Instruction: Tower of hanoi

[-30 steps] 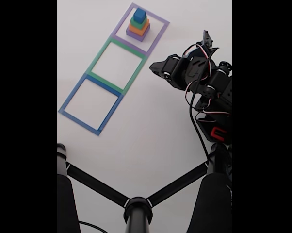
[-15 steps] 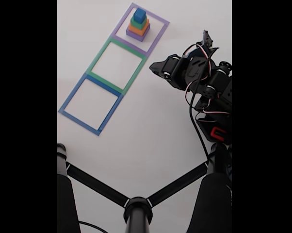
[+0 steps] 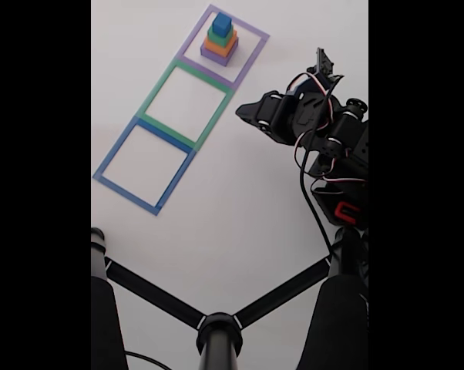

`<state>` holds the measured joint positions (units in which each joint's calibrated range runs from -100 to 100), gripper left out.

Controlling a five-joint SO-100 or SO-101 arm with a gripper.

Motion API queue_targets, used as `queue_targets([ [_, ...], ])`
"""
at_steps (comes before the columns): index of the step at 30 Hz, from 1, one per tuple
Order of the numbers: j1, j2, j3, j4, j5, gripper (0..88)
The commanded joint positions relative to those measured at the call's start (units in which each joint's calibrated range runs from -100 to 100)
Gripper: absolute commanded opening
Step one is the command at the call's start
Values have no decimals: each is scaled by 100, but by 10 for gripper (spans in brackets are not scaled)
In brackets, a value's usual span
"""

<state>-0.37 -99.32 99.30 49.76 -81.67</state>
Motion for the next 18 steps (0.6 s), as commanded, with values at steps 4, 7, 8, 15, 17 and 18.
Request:
queue_targets([
  [4, 277, 565, -130, -593, 1734, 0],
  [7, 445, 1094, -530, -804, 2395, 0],
  [8, 475, 1279, -703, -804, 2561, 0],
  [15, 361, 2889, -2693, -642, 3112, 0],
  [17, 292, 3306, -3420, -399, 3462, 0],
  [18, 269, 3482, -3738, -277, 3627, 0],
])
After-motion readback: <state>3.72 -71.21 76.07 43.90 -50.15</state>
